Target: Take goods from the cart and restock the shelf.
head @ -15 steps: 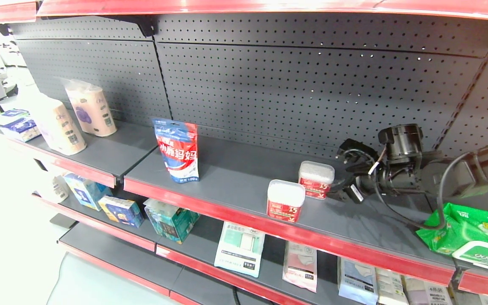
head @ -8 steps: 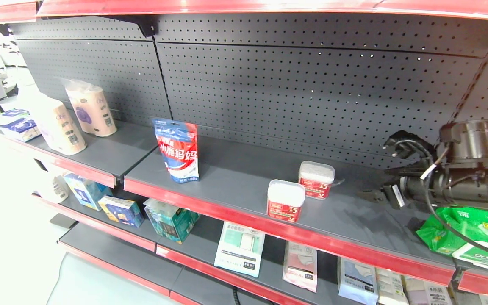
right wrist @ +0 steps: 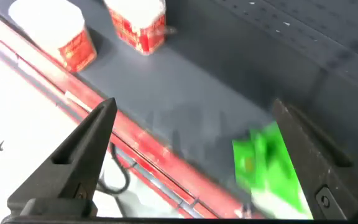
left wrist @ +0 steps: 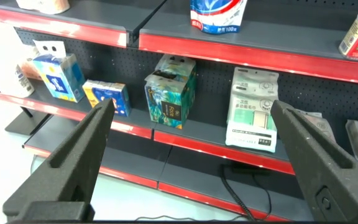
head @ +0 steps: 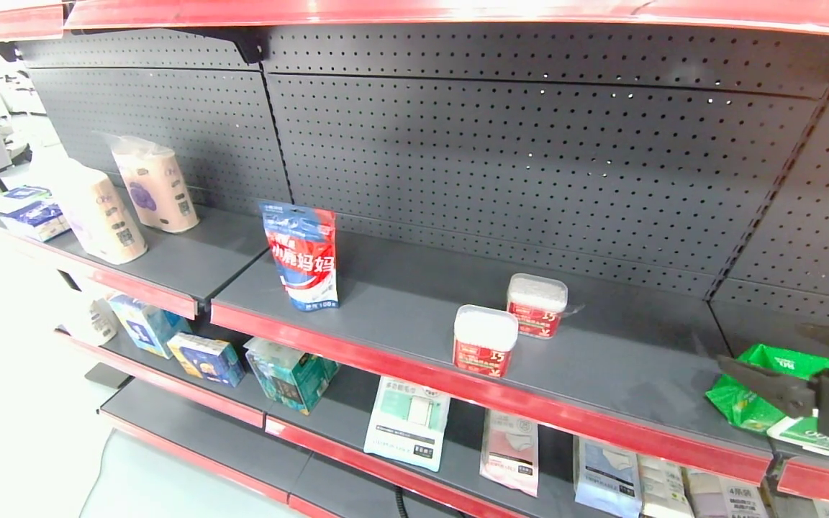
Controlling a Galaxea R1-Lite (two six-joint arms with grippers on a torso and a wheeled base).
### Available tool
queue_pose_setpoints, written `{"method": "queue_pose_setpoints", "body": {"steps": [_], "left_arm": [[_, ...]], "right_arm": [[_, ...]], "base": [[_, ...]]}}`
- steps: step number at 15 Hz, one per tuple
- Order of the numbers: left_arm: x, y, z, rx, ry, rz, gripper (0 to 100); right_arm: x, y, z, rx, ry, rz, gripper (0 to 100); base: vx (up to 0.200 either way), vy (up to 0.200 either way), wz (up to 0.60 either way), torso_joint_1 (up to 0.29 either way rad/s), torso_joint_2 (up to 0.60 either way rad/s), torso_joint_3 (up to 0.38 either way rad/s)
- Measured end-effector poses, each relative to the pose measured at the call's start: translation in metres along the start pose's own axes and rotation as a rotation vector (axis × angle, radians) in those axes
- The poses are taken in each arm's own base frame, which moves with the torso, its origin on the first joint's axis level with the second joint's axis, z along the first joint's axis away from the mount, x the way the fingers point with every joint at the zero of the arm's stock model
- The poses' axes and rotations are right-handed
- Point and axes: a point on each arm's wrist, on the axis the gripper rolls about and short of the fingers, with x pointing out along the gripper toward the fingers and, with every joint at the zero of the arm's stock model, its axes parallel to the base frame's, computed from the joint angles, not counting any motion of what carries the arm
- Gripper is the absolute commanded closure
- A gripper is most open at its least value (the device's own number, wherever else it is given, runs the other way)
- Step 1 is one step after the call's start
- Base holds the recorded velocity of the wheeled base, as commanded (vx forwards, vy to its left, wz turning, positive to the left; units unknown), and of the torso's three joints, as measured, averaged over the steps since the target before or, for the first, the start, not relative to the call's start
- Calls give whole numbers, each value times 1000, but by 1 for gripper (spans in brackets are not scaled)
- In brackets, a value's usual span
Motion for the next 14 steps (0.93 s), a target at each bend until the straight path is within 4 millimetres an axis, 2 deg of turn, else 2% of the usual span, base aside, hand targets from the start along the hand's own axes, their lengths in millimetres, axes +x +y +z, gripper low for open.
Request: {"method": "queue_pose_setpoints", "body": {"steps": [3, 6, 8, 10, 14], "left_arm": [[0, 0, 0, 0, -1, -1, 0], [0, 0, 0, 0, 0, -1, 0], [0, 0, 0, -1, 0, 0, 0], [0, 0, 0, -1, 0, 0, 0], [0, 0, 0, 1, -2, -2, 0]], "right_arm": [[-45, 11, -32, 55, -95, -76, 0], [-76, 26, -76, 82, -201, -109, 0], [-89, 36, -107, 95, -217, -116, 0], [-99, 43, -131, 112, -240, -114, 0], [-104, 45, -148, 195, -331, -235, 0]], "base": [[0, 0, 0, 0, 0, 0], [0, 0, 0, 0, 0, 0], [0, 0, 0, 0, 0, 0], [0, 0, 0, 0, 0, 0], [0, 0, 0, 0, 0, 0]]}}
